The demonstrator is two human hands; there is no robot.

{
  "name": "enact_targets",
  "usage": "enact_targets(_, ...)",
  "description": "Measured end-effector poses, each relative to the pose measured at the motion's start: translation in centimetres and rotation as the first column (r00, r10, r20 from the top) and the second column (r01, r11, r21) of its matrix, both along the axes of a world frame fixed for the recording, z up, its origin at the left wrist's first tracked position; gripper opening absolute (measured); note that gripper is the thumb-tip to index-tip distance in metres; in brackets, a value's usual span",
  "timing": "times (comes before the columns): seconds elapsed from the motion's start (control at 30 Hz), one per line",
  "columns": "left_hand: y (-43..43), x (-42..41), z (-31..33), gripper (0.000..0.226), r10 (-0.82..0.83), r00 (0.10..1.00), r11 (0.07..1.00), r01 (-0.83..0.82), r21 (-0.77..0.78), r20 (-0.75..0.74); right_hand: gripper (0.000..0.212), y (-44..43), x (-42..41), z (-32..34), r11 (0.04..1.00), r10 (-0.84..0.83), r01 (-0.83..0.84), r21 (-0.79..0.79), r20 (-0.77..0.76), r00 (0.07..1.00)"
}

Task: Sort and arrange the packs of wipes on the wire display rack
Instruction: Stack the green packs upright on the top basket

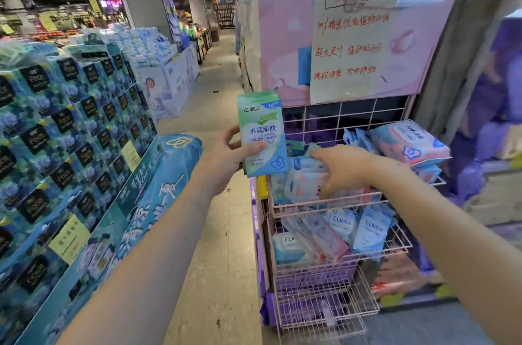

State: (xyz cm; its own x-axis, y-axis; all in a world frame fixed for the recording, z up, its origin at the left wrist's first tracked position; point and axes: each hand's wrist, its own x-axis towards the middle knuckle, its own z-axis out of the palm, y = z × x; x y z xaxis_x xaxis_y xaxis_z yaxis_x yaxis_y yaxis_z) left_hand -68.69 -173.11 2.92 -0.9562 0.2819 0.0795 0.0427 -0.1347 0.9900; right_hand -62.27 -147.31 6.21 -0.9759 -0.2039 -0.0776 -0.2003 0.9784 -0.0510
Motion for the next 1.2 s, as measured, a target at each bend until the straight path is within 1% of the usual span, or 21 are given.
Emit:
enact_targets(0.13,0.7,0.1,0.2,0.063,-0.008,1.000,0.999,0.008,0.035,-0.010,0.053,1.3,0.8,0.3,0.970,-0.090,0.068,-0.235,-0.085,0.992)
enact_targets(0.2,1.2,0.4,0.4,0.058,-0.014,1.000,0.999,0.014,0.051,-0.011,0.040,2.9,1.2,0.5,0.890,-0.186,0.117,-0.440,-0.116,0.976)
enact_targets(0.23,1.5,0.5,0.5,0.057,-0.018,1.000,0.998,0.018,0.058,-0.011,0.037,3.7,1.4,0.7,0.817,-0.230,0.131,-0.561,-0.108,0.967)
enact_targets(0.27,1.8,0.5,0.7,0.057,-0.022,1.000,0.998,0.023,0.061,-0.011,0.037,4.4,1.5,0.7,0.709,-0.265,0.133,-0.693,-0.087,0.960)
enact_targets(0.33,2.3,0.7,0.7,0.057,-0.028,0.999,0.998,0.029,0.056,-0.017,0.042,5.7,1.6,0.8,0.402,-0.313,0.102,-0.910,-0.032,0.949)
enact_targets(0.37,2.6,0.8,0.7,0.056,-0.025,0.999,0.998,0.027,0.051,-0.022,0.042,6.1,1.7,0.8,0.263,-0.318,0.080,-0.962,-0.008,0.948)
enact_targets(0.4,2.9,0.9,0.7,0.056,-0.021,0.999,0.999,0.022,0.046,-0.025,0.040,6.5,1.6,0.8,0.171,-0.321,0.067,-0.983,0.009,0.947)
enact_targets(0.47,3.4,1.1,0.6,0.056,-0.006,1.000,0.999,0.007,0.039,-0.030,0.043,7.3,1.2,0.5,0.071,-0.330,0.069,-0.995,0.042,0.943)
enact_targets(0.53,3.8,1.3,0.5,0.058,0.014,1.000,0.999,-0.013,0.033,-0.023,0.064,8.1,0.8,0.2,0.020,-0.325,0.075,-0.997,0.065,0.943)
enact_targets(0.57,3.9,1.3,0.4,0.059,0.025,1.000,0.999,-0.024,0.030,-0.016,0.074,8.4,0.7,0.1,0.021,-0.329,0.088,-0.996,0.076,0.941)
enact_targets(0.63,4.1,1.3,0.4,0.061,0.047,0.999,0.999,-0.047,0.023,-0.010,0.083,8.9,0.6,0.1,0.110,-0.331,0.110,-0.988,0.069,0.941)
enact_targets(0.67,4.1,1.3,0.5,0.061,0.056,0.998,0.998,-0.056,0.020,-0.010,0.079,8.8,0.7,0.3,0.214,-0.336,0.126,-0.969,0.048,0.941)
enact_targets(0.73,4.3,1.3,0.5,0.060,0.076,0.997,0.997,-0.076,0.019,-0.006,0.068,8.5,0.6,1.0,0.553,-0.360,0.194,-0.810,-0.022,0.933)
enact_targets(0.77,4.3,1.5,0.5,0.059,0.087,0.996,0.996,-0.087,0.022,0.002,0.070,8.0,0.6,1.2,0.725,-0.374,0.240,-0.645,-0.077,0.924)
enact_targets(0.8,4.4,1.6,0.5,0.060,0.097,0.995,0.995,-0.097,0.024,0.011,0.079,7.5,0.5,1.3,0.847,-0.385,0.279,-0.453,-0.160,0.909)
enact_targets(0.83,4.6,1.6,0.5,0.060,0.105,0.994,0.994,-0.105,0.027,0.018,0.091,7.2,0.5,1.2,0.907,-0.386,0.311,-0.284,-0.264,0.884)
enact_targets(0.9,4.7,1.8,0.4,0.060,0.120,0.992,0.992,-0.121,0.027,0.025,0.110,7.1,0.2,0.8,0.937,-0.350,0.319,-0.146,-0.420,0.837)
enact_targets(0.93,4.8,2.0,0.3,0.059,0.125,0.992,0.992,-0.126,0.026,0.027,0.108,7.2,0.0,0.5,0.948,-0.318,0.289,-0.135,-0.434,0.843)
enact_targets(1.0,4.8,2.2,0.1,0.058,0.127,0.991,0.992,-0.128,0.020,0.030,0.086,7.6,-0.4,-0.1,0.972,-0.228,0.191,-0.137,-0.361,0.904)
enact_targets(1.07,4.8,2.4,-0.1,0.059,0.135,0.990,0.991,-0.135,0.016,0.029,0.064,7.8,-0.5,-0.5,0.972,-0.182,0.127,-0.199,-0.288,0.940)
enact_targets(1.2,4.9,2.5,-0.2,0.070,0.136,0.990,0.990,-0.137,0.034,0.030,0.058,8.1,0.2,-0.5,0.934,-0.189,0.089,-0.346,-0.267,0.945)
